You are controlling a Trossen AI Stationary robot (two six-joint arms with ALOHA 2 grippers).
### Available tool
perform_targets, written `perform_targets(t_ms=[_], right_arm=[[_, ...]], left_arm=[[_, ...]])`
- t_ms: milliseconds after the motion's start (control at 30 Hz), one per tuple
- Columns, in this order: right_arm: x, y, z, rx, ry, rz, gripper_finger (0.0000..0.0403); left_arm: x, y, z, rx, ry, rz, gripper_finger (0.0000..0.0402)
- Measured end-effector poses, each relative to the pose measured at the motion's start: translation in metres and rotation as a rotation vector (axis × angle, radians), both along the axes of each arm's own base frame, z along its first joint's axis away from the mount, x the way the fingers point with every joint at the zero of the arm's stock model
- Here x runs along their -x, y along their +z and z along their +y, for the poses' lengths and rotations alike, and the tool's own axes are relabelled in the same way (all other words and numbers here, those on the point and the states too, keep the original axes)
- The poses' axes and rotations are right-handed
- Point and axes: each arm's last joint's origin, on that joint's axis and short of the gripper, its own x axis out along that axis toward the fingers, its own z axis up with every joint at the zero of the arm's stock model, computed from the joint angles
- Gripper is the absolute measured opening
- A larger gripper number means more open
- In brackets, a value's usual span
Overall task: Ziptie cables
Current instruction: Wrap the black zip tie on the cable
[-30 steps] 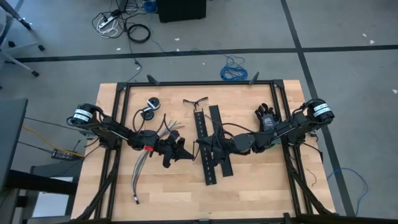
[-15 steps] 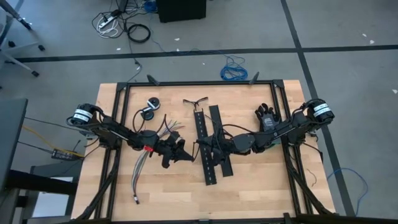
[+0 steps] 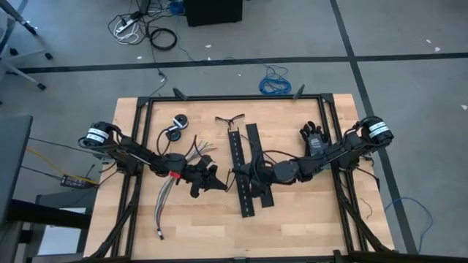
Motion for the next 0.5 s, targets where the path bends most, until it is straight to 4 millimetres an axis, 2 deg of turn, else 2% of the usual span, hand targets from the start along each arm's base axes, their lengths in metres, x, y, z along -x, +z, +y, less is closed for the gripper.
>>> perform_targets(t_ms=[367, 500], right_arm=[[0.0018, -0.0047, 0.0041, 0.024, 0.019, 0.051, 0.0], [0.0019, -0.0047, 0.0036, 0.05, 0.006, 0.055, 0.0]], left_arm=[[-0.0018, 0.001, 0.005, 0.009, 0.055, -0.004, 0.0], [-0.0022, -0.0037, 0.0048, 0.024, 0.054, 0.055, 0.0]])
